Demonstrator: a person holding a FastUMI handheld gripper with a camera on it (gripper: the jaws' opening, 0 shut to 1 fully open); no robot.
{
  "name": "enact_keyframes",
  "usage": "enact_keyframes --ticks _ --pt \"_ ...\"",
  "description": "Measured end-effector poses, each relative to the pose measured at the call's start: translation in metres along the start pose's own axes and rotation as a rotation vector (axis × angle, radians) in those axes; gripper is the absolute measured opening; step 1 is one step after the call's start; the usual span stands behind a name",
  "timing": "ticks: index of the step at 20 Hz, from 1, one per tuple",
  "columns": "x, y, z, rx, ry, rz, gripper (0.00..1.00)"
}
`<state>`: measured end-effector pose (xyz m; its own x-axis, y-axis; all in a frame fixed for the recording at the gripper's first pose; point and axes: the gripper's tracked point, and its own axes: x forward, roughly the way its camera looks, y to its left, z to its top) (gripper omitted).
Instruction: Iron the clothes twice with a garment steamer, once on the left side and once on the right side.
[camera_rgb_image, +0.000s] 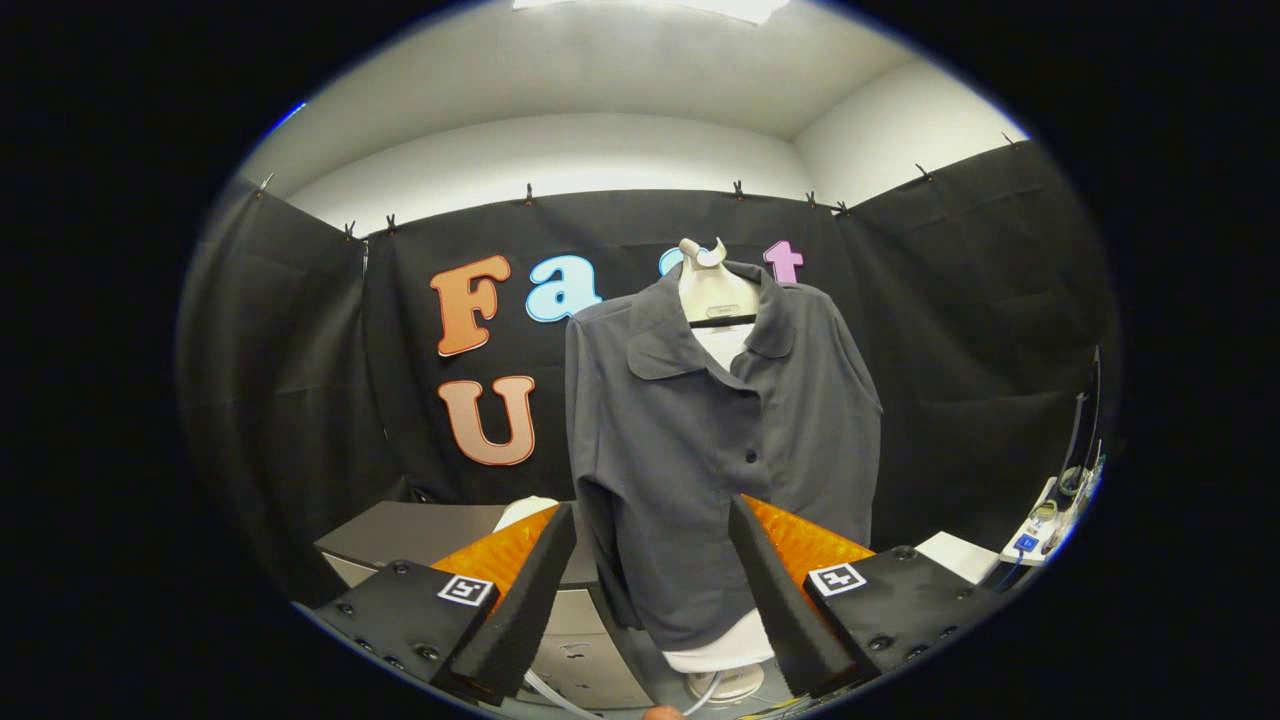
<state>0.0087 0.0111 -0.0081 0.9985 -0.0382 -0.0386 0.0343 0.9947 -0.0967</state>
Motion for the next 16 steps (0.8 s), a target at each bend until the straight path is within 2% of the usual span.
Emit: enact_keyframes --ticks 7,11,16 --pt "0.026 0.037 -0.007 0.016 0.068 0.052 0.98" --pt "0.043 0.088 -0.011 0.051 0.151 0.162 0.99" --pt "0.085 0.135 -0.033 0.037 0.264 0.225 0.99"
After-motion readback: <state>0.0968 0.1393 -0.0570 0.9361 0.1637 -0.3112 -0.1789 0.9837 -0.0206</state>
